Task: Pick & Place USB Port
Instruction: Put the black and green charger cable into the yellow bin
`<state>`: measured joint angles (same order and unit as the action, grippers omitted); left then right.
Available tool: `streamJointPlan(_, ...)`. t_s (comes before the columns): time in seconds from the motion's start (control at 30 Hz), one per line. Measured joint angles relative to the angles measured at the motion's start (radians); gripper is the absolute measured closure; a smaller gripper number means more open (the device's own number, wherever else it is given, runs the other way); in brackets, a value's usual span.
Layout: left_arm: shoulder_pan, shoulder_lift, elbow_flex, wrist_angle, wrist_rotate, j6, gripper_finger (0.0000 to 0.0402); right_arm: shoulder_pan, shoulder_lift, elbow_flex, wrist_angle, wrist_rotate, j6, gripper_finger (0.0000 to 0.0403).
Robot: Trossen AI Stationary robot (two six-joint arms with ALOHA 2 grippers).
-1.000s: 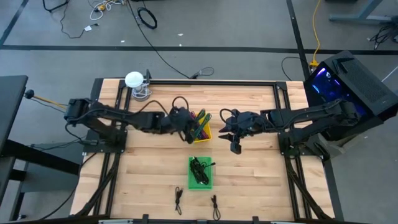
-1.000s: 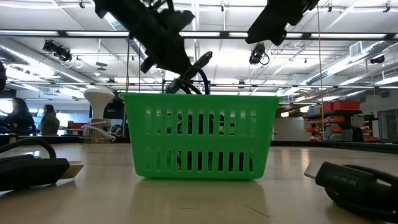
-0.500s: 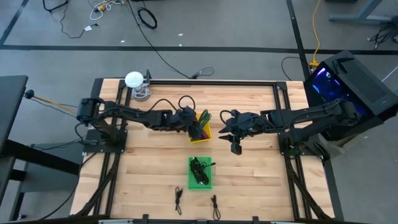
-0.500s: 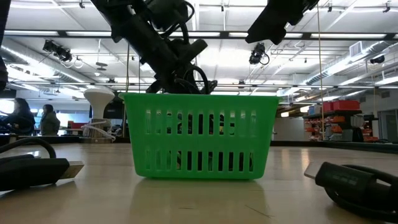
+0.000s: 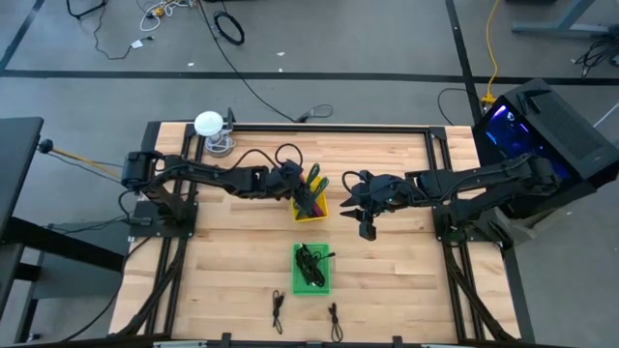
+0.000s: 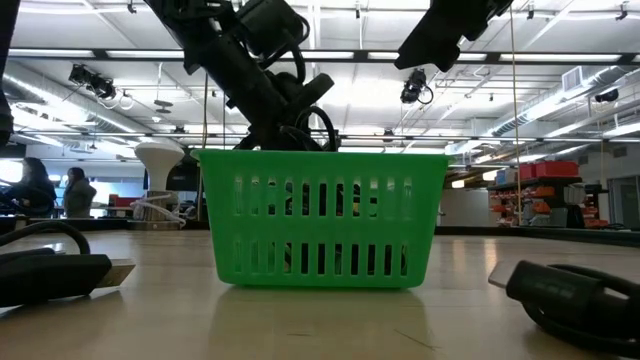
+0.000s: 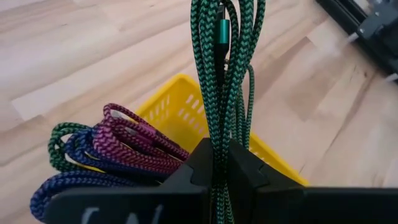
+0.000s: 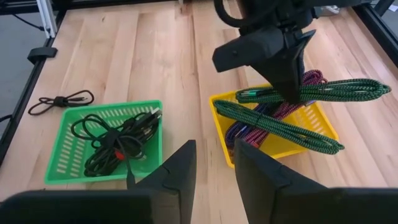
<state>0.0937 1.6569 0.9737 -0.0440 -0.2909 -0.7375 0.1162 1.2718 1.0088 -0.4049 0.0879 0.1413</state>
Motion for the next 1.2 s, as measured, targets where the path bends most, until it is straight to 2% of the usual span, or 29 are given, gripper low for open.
streamJointPlan(0.37, -0.008, 0.051, -0.001, -0.007, 0.032, -0.042, 0.0379, 0.0, 0.0, 0.0, 0.0, 0.001, -0.002, 0.0292)
streamJointPlan(0.6, -0.008, 0.064, 0.0, 0.01, 0.042, -0.053, 0.0364, 0.0, 0.0, 0.0, -0.001, 0.001, -0.005, 0.0292)
streamJointPlan(0.77, -0.012, 0.064, -0.001, 0.058, 0.046, -0.004, 0.0361, 0.0, 0.0, 0.0, -0.001, 0.001, -0.006, 0.0292)
streamJointPlan(1.2, -0.015, 0.064, -0.001, 0.045, 0.079, -0.037, 0.0333, 0.0, 0.0, -0.027, 0.017, 0.002, -0.019, 0.0292)
